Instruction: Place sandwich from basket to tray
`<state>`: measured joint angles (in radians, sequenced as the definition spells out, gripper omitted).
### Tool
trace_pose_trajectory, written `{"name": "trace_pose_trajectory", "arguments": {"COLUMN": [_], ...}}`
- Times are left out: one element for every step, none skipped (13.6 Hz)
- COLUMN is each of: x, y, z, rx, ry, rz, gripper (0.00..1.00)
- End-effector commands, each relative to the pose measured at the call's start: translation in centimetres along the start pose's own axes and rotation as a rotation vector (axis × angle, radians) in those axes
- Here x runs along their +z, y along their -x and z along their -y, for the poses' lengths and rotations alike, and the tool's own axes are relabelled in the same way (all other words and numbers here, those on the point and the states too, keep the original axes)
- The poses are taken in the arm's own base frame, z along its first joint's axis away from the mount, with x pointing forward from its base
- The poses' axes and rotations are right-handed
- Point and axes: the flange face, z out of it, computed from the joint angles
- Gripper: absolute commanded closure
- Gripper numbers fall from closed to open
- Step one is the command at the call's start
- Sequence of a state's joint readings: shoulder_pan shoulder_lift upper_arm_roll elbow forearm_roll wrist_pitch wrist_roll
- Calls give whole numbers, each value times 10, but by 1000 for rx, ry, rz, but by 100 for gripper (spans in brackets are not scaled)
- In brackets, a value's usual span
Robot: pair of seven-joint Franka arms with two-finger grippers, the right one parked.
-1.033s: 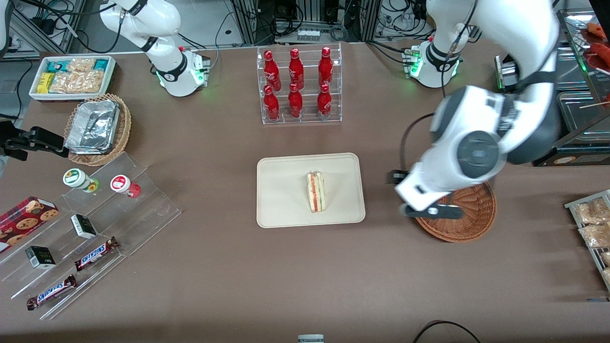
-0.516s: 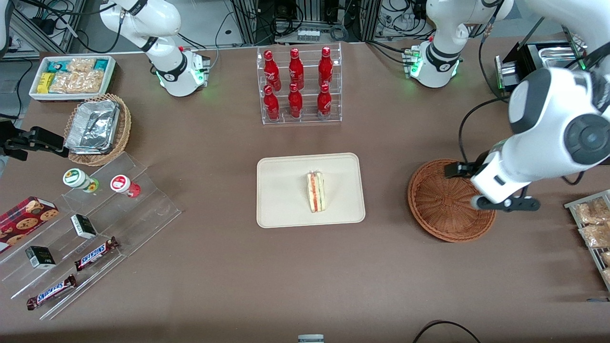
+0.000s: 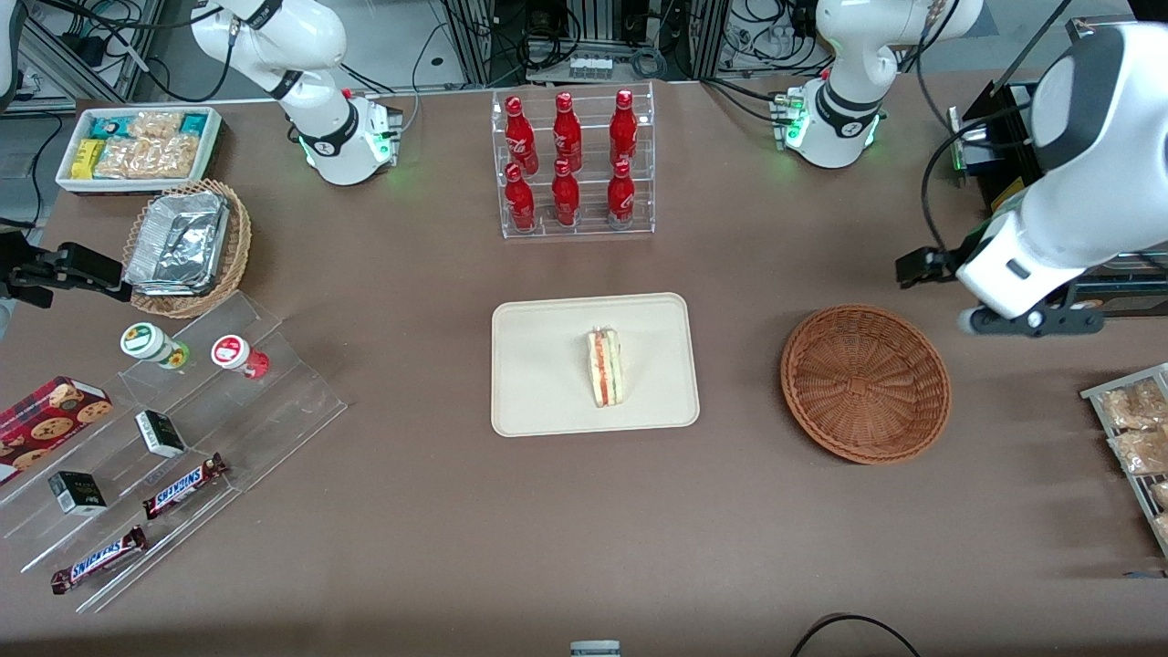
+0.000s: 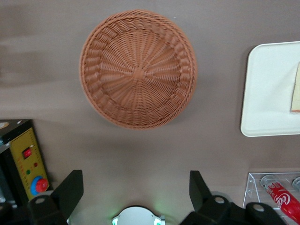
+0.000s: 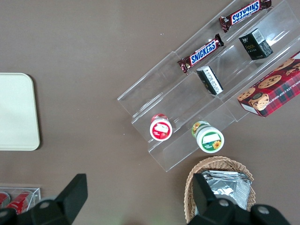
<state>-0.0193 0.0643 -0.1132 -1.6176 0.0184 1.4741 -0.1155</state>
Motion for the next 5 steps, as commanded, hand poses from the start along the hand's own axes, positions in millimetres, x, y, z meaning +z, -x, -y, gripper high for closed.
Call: {"name": "trace_pose_trajectory", "arguments": {"x": [-23,-28,-33,-40,-43], "y": [28,30,32,36,37], "z": [29,40,48,50,53], "rx": [3,-12,-26,-30,-36], "ry": [-9,-6,-3,-3,0], "rz": [-21,-31,-34,-28,-27], "gripper": [0,0,0,0,0]}}
